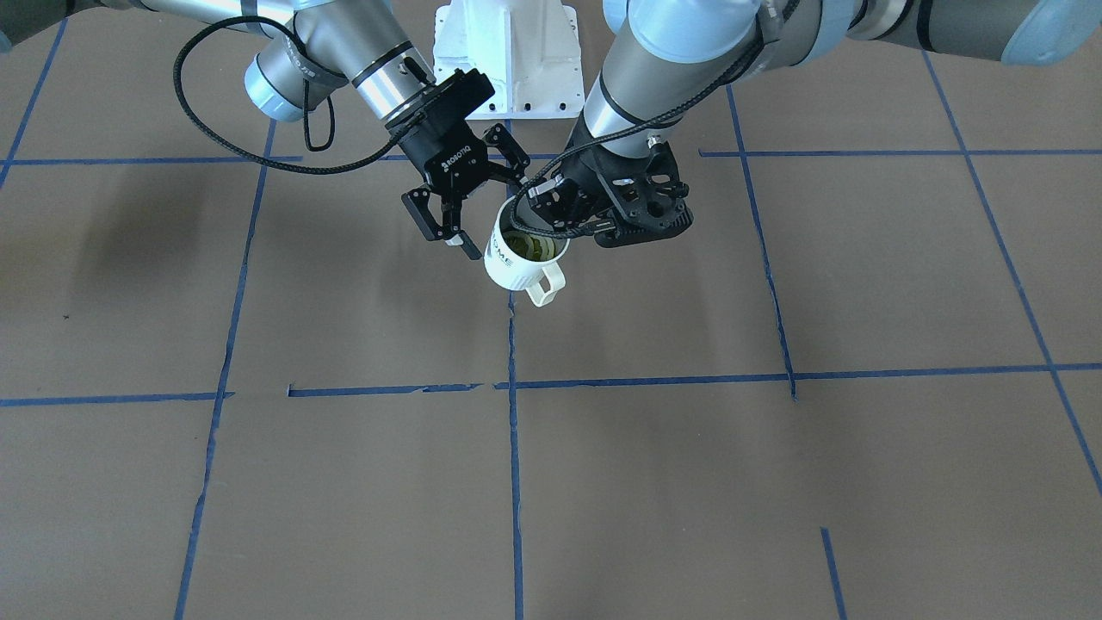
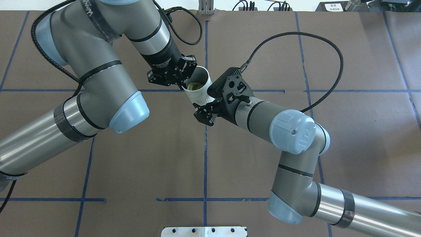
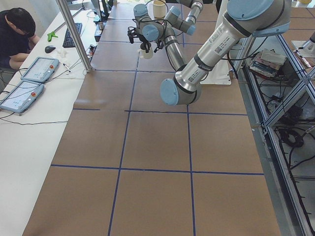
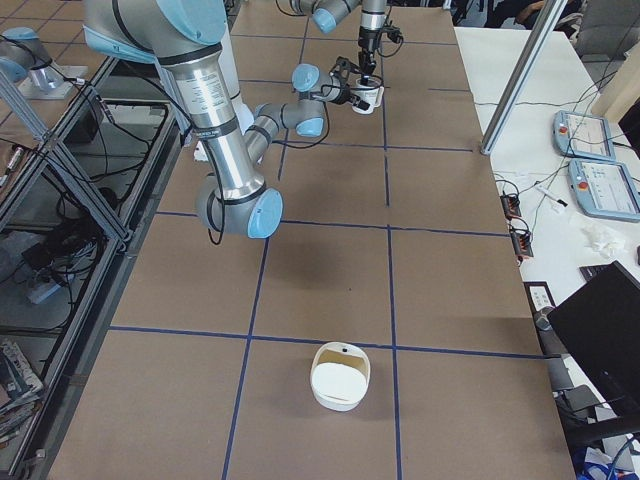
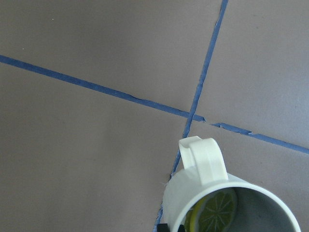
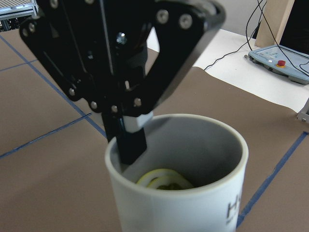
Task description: Left arm hands cup to right arm to dump lemon
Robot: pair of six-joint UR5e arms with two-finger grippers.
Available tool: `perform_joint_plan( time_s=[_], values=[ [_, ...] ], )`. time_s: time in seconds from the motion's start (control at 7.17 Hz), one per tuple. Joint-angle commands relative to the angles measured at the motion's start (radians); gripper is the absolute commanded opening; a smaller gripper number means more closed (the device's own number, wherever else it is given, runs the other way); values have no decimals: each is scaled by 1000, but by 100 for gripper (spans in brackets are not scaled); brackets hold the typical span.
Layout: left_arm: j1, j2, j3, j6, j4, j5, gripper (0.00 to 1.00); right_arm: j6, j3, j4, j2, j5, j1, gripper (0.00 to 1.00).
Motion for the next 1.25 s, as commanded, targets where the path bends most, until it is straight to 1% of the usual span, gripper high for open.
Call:
perform_joint_plan(
  time_s=[0.0, 0.14, 0.56, 0.84, 0.98, 1.12],
  values=[
    [7, -1, -4, -33, -35, -8, 0, 0, -1, -1, 0, 0, 0, 99],
    [7, -1, -5, -35, -38, -43, 0, 0, -2, 0, -3, 0, 0, 99],
    [7, -4, -8, -41, -38, -47, 0, 0, -2, 0, -2, 0, 0, 99],
    [7, -6, -13, -41, -38, -68, 0, 0, -2, 0, -2, 0, 0, 99],
    [6, -8, -15, -49, -38, -68, 1, 0, -2, 0, -2, -2, 0, 99],
    [6, -6, -13, -89, -62, -68, 9, 0, -1, 0, 0, -3, 0, 78]
  ],
)
